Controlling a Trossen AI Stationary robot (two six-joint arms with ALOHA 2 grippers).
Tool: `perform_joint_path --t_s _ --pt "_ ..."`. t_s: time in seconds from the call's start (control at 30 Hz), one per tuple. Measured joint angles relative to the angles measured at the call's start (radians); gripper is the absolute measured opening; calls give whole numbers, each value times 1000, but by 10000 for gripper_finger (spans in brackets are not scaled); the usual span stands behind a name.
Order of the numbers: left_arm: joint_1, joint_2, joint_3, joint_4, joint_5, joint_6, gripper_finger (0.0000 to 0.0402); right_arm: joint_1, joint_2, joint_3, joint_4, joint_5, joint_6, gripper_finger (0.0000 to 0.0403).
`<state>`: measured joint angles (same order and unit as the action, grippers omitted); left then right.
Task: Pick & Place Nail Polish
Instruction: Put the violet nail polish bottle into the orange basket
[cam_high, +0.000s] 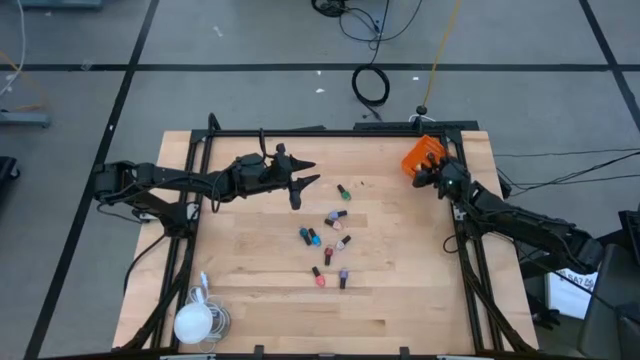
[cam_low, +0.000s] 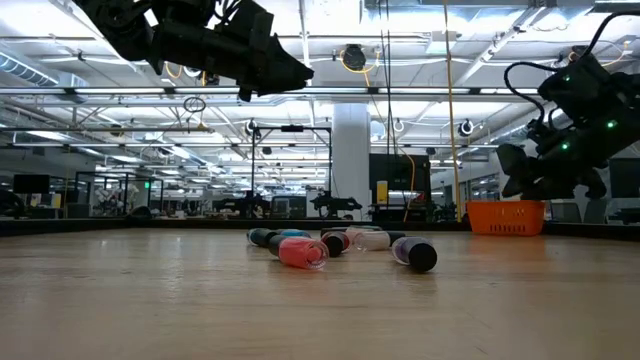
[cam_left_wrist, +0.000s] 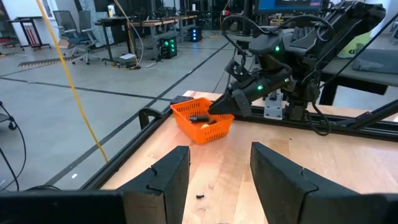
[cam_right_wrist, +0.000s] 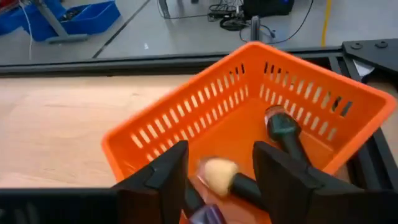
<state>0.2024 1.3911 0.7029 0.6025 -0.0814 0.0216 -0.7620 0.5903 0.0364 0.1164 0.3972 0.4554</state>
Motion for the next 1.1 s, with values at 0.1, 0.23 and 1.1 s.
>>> perform_joint_path --t_s 0.1,0.23,1.1 --pt "0 0 0 1 0 0 166 0 -1 0 122 -93 -46 178" --pt "-9 0 0 -4 22 -24 166 2 -1 0 323 -305 -87 175" --pt "-329 133 12 -516 76 -134 166 358 9 0 696 -761 -83 164"
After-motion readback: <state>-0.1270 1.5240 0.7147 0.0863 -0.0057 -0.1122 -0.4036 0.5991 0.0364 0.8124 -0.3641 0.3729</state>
